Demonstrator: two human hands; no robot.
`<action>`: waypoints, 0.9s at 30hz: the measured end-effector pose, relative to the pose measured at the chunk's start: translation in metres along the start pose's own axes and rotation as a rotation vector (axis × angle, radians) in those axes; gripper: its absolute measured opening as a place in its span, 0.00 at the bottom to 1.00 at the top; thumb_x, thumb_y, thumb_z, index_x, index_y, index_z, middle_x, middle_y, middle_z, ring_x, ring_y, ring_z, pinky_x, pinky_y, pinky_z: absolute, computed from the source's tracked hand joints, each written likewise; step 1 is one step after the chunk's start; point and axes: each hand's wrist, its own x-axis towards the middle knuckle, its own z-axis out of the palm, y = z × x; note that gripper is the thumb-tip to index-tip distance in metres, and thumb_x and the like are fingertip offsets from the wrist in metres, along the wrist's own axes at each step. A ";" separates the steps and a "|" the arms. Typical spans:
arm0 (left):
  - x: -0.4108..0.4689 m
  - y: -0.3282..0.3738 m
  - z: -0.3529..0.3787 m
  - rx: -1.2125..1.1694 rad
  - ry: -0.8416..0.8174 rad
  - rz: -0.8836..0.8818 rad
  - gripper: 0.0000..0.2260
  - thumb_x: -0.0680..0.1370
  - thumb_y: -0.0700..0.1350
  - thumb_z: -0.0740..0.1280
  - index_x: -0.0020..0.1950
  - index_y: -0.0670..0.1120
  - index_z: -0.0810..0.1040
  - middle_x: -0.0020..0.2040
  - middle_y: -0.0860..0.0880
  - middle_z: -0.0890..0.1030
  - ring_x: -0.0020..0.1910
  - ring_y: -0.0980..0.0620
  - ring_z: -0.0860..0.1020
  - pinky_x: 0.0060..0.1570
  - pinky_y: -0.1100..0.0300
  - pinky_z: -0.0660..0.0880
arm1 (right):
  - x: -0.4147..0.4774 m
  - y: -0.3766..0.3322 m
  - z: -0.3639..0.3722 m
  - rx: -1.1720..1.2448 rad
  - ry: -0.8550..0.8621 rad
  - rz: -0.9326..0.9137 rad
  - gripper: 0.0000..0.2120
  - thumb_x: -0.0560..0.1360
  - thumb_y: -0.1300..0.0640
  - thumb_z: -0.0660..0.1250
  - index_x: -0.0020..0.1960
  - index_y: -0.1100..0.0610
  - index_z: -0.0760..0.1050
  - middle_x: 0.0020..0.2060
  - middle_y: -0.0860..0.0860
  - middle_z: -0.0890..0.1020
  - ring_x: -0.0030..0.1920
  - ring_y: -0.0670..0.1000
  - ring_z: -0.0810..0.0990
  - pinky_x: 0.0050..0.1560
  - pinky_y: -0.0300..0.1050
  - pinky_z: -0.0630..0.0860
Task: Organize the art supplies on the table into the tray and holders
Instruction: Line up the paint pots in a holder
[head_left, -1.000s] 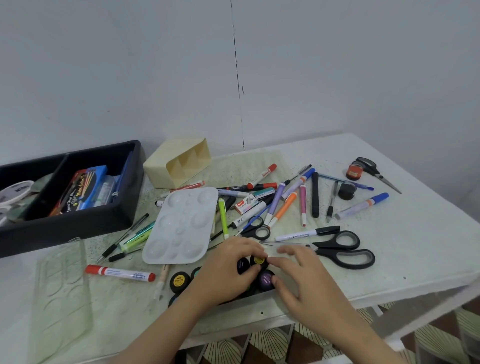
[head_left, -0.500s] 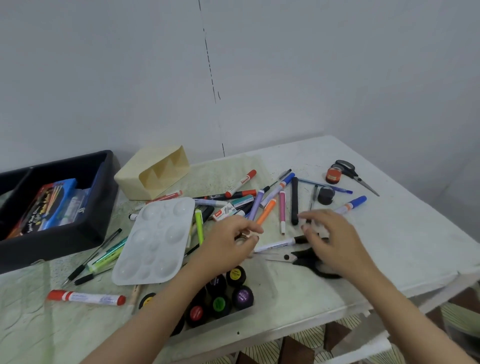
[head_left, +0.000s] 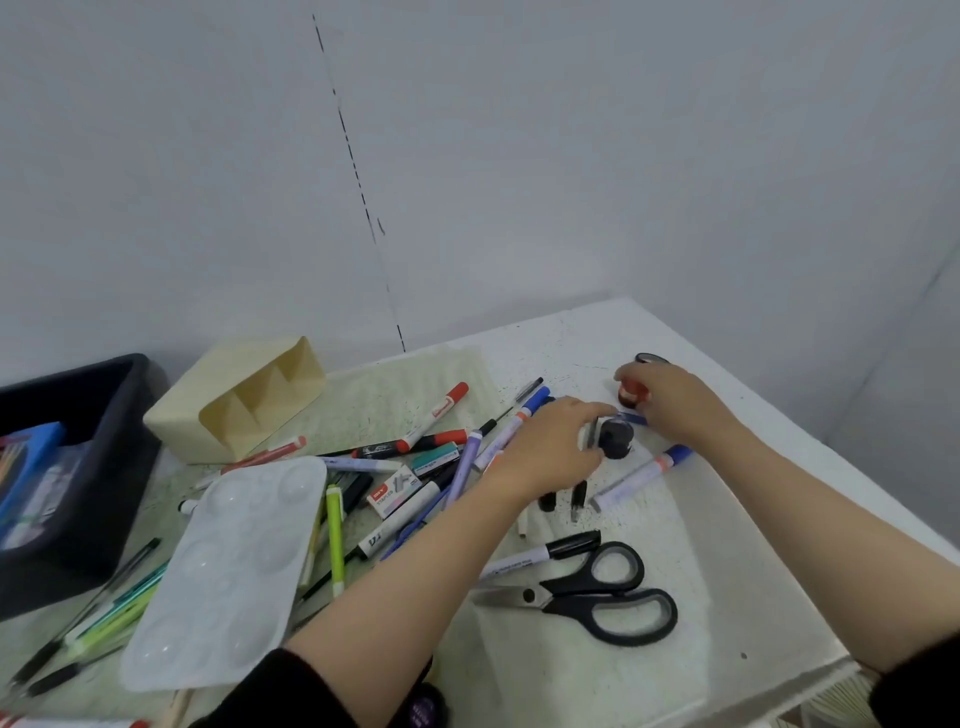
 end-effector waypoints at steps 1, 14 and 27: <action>0.005 0.001 0.004 0.025 -0.024 0.018 0.23 0.75 0.42 0.65 0.69 0.53 0.70 0.63 0.48 0.73 0.63 0.50 0.70 0.61 0.57 0.68 | 0.000 -0.001 -0.001 0.050 0.025 0.020 0.17 0.72 0.65 0.64 0.58 0.54 0.71 0.55 0.52 0.78 0.51 0.55 0.75 0.50 0.48 0.72; -0.032 0.015 -0.019 -0.298 0.071 -0.095 0.12 0.72 0.39 0.67 0.53 0.48 0.70 0.42 0.53 0.75 0.33 0.54 0.72 0.29 0.64 0.72 | -0.085 -0.033 -0.009 0.406 0.166 0.012 0.13 0.67 0.59 0.68 0.51 0.52 0.72 0.44 0.49 0.77 0.43 0.47 0.73 0.41 0.35 0.66; -0.176 -0.020 -0.057 -0.446 0.076 -0.265 0.17 0.67 0.38 0.73 0.50 0.56 0.79 0.46 0.51 0.82 0.47 0.50 0.80 0.52 0.57 0.78 | -0.196 -0.118 0.006 0.789 0.132 -0.113 0.08 0.68 0.53 0.69 0.46 0.44 0.76 0.43 0.40 0.80 0.45 0.45 0.78 0.43 0.31 0.71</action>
